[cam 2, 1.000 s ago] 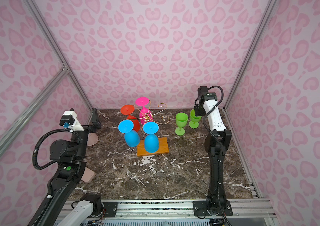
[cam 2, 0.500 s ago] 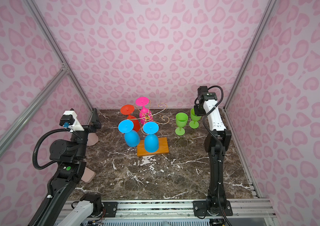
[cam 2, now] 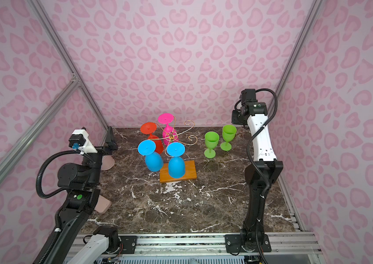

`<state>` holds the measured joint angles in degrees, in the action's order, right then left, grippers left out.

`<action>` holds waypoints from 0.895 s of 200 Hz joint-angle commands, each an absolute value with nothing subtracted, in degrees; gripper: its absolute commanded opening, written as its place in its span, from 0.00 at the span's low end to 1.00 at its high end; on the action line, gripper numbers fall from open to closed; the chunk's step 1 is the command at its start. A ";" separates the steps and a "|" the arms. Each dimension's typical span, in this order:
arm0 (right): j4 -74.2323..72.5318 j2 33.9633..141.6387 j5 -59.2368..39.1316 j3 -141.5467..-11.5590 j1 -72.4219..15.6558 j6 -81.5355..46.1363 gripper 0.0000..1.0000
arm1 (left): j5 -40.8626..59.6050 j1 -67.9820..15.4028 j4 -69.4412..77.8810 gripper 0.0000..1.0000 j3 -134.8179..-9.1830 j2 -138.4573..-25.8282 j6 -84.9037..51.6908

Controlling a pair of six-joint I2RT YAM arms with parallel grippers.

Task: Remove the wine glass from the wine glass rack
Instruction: 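Move the open right gripper to the foot of a blue glass on the rack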

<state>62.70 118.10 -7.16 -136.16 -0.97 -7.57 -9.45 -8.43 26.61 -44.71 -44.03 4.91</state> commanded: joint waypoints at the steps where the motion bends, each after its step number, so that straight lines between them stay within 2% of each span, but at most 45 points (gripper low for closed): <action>1: 50.81 110.42 -15.81 -125.99 -1.03 -12.12 0.44 | -10.02 -8.25 27.51 0.97 -44.65 -43.85 3.52; 46: 27.20 86.91 -24.54 -96.19 -1.14 -21.21 0.55 | -11.19 -7.91 27.47 0.97 -44.32 -43.42 3.54; 69: 24.57 76.59 -27.65 -88.01 -1.11 -23.62 0.63 | -11.69 -7.80 27.40 0.97 -44.21 -43.57 3.35; 101: 22.29 65.74 -35.99 -78.32 -1.17 -29.09 0.68 | -10.99 -7.38 27.36 0.97 -44.20 -43.93 2.69; 134: 19.40 58.77 -45.82 -72.03 -2.85 -36.45 0.67 | -10.66 -6.69 27.38 0.97 -44.21 -43.83 1.76; 162: 22.50 56.87 -46.02 -70.53 -9.23 -37.15 0.63 | -10.55 -6.45 27.27 0.97 -44.21 -43.68 1.43; 179: 23.21 57.12 -45.77 -68.77 -13.62 -38.02 0.56 | -10.37 -6.50 27.30 0.97 -44.12 -43.58 1.25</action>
